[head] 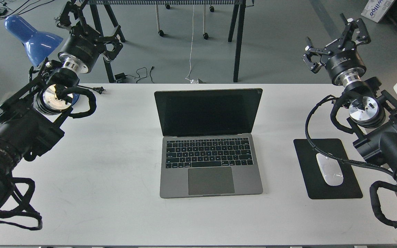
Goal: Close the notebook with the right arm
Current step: 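Lift the right gripper up off the mouse pad area, then move the right gripper over the top edge of the laptop screen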
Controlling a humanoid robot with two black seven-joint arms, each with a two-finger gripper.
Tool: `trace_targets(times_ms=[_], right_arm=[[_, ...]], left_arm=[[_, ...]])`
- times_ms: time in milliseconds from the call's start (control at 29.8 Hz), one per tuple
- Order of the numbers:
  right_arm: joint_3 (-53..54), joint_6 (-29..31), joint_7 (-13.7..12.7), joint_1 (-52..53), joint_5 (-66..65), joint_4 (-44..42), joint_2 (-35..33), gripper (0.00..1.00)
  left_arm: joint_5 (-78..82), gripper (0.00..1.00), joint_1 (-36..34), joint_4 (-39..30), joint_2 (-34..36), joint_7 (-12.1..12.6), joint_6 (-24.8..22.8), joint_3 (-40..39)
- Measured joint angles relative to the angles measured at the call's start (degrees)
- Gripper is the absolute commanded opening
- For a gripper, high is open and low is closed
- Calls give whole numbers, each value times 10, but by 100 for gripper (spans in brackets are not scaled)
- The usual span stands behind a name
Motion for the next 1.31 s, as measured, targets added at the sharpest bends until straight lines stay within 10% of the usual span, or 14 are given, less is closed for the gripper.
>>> trace_targets(times_ms=[1309], right_arm=[[-215, -60, -2, 59, -10, 6, 98, 100]], left_arm=[[0, 100, 3, 1, 1, 1, 0, 0]])
